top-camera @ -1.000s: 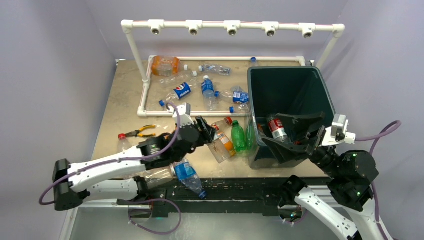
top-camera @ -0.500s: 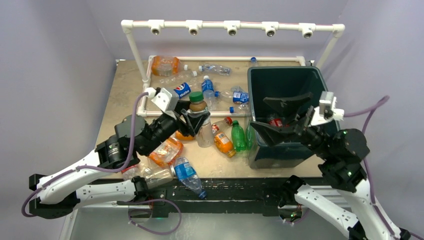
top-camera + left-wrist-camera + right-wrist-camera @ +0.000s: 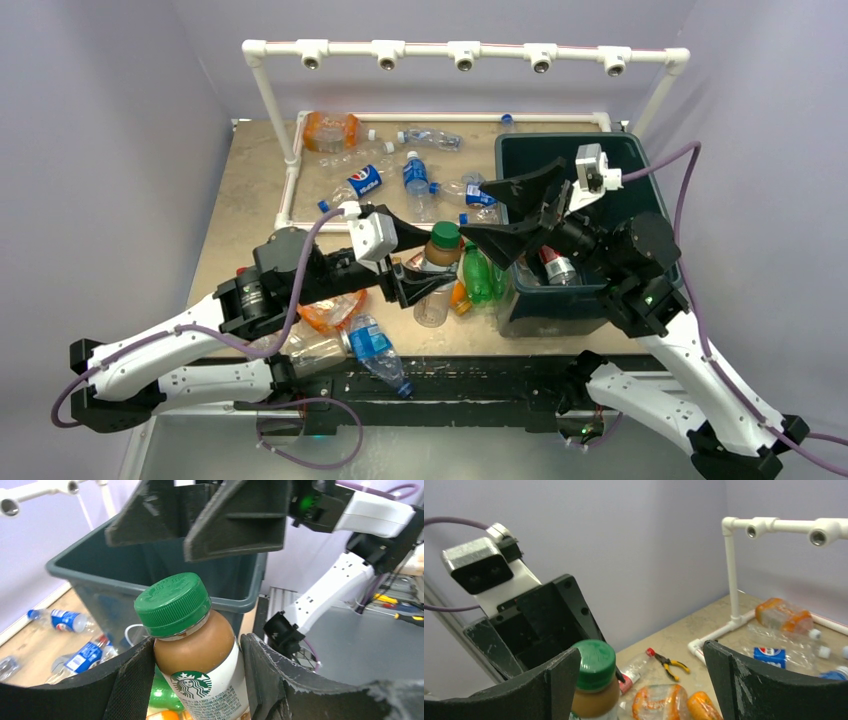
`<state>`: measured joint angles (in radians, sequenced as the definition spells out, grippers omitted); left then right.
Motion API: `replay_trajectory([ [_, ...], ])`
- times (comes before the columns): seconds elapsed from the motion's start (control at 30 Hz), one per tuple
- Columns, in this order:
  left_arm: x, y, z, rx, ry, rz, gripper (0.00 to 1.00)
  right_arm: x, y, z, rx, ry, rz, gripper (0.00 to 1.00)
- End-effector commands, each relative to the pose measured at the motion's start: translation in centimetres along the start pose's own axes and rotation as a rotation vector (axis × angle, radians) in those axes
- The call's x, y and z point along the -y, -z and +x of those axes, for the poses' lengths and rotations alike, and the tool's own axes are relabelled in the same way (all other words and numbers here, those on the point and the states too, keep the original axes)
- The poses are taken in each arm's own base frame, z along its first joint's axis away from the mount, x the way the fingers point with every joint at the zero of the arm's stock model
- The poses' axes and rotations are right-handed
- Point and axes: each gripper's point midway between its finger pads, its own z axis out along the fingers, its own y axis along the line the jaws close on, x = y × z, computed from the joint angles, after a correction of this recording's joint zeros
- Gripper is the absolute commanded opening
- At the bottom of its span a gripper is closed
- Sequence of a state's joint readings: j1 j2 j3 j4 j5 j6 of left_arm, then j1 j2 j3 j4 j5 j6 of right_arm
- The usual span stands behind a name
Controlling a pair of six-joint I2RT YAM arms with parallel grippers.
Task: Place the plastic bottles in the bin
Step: Pick up the plastic bottle at the center of the board, then place the plastic bottle in the trash bin.
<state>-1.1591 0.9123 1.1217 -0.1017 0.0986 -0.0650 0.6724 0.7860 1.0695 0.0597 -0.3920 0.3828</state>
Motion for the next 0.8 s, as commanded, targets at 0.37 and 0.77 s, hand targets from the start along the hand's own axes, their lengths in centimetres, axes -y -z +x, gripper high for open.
replay_trajectory([
  [0.37,0.9,-0.4,-3.0,0.099,-0.059,0.058,0.00,-3.8,-0.9,-1.0,-0.067,-0.130,-0.180,0.96],
  [0.77,0.5,-1.1,-4.6,0.165,-0.068,0.039,0.00,-1.4,-1.8,2.3,-0.192,-0.189,-0.081,0.91],
])
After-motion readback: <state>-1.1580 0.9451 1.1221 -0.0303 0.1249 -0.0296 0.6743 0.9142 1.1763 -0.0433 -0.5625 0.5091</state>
